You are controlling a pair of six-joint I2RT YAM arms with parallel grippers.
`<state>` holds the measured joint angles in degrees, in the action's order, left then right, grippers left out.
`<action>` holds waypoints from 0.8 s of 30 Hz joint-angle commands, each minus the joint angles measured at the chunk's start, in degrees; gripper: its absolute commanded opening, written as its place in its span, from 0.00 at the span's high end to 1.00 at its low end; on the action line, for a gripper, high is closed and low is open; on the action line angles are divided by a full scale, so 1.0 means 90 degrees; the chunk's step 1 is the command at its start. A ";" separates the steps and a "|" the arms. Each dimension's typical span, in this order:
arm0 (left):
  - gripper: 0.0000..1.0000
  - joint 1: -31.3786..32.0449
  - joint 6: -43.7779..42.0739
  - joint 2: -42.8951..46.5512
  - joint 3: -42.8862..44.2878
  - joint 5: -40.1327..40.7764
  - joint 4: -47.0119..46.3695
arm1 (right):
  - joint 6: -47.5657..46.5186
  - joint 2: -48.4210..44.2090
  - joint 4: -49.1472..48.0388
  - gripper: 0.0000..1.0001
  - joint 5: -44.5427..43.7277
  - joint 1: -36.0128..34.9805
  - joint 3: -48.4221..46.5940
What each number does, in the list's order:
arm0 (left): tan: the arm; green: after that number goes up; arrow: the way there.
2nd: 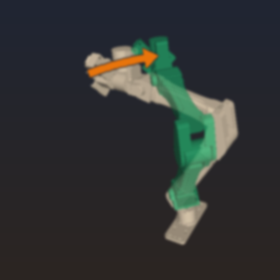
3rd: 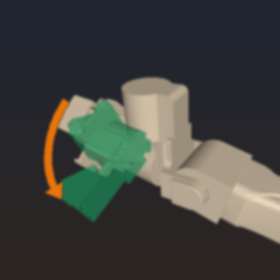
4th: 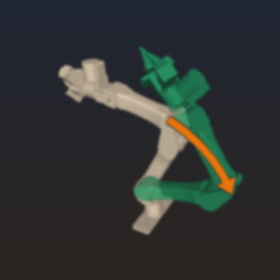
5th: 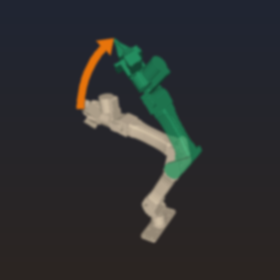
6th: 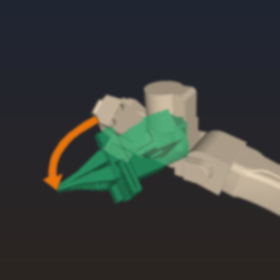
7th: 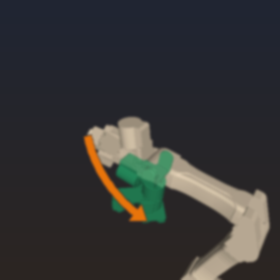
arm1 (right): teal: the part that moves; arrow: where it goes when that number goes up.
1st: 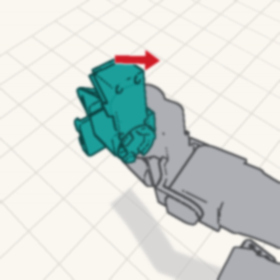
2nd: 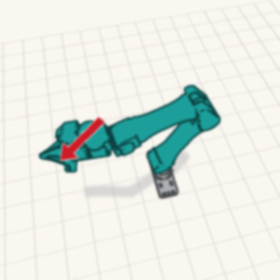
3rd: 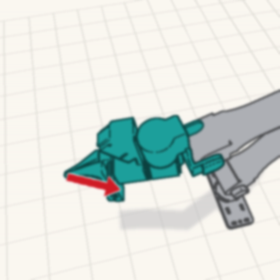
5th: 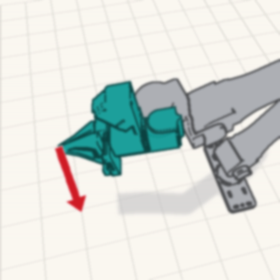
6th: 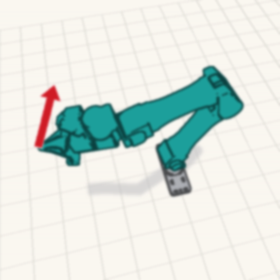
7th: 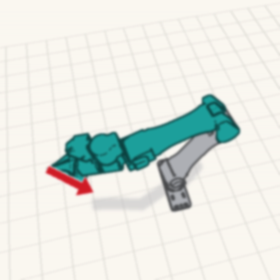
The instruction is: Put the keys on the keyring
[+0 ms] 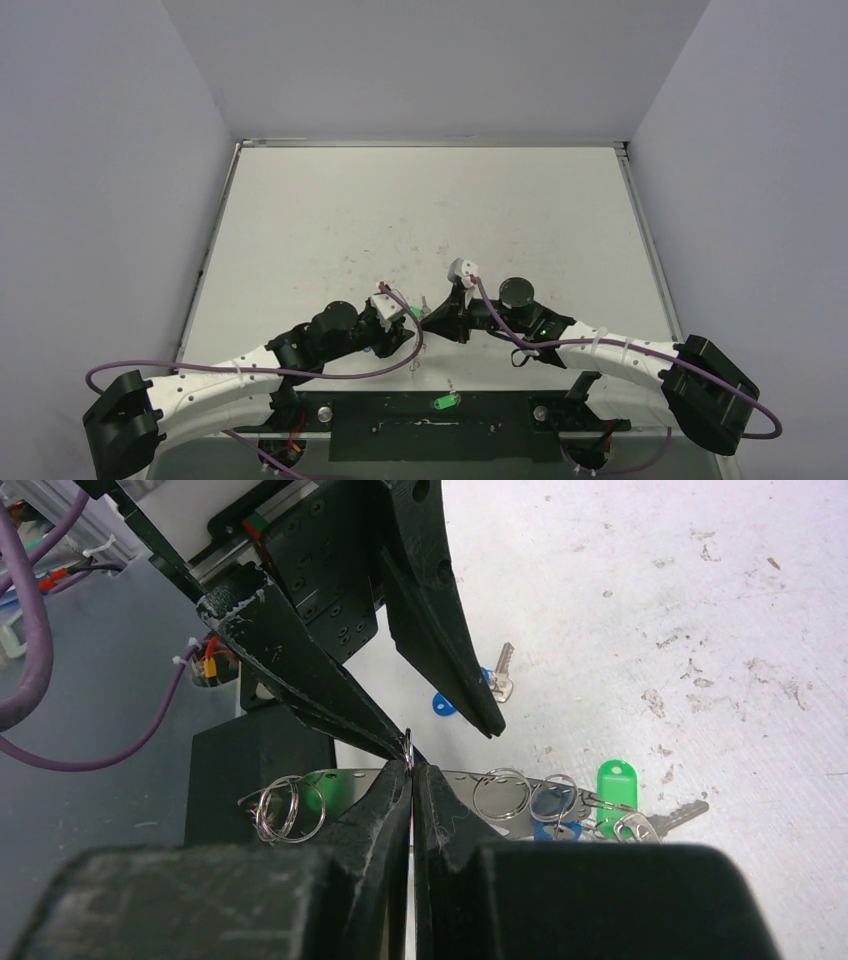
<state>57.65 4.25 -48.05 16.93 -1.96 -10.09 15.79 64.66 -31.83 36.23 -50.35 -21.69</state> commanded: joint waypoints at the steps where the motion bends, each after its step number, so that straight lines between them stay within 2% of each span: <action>1: 0.63 -0.0019 -0.0039 0.0131 -0.0028 -0.0022 -0.0461 | 0.0081 -0.0130 -0.1005 1.00 0.0145 -0.0041 -0.0045; 8: 0.60 -0.0019 -0.0043 0.0632 -0.0327 -0.0157 -0.0902 | 0.0026 -0.0237 -0.1964 1.00 0.0058 -0.0041 0.0415; 18: 0.60 -0.0018 0.0115 0.2081 -0.1166 -0.0200 -0.1996 | -0.0101 -0.0414 -0.2102 1.00 0.0216 -0.0071 0.0587; 24: 0.60 -0.0019 0.0272 0.2168 -0.1314 -0.0389 -0.2541 | -0.0169 -0.0437 -0.2205 1.00 0.0437 -0.0099 0.0595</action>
<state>57.65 5.02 -28.42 5.56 -3.53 -25.10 15.59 62.26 -45.08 37.23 -50.63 -16.25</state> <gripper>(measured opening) 0.401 0.031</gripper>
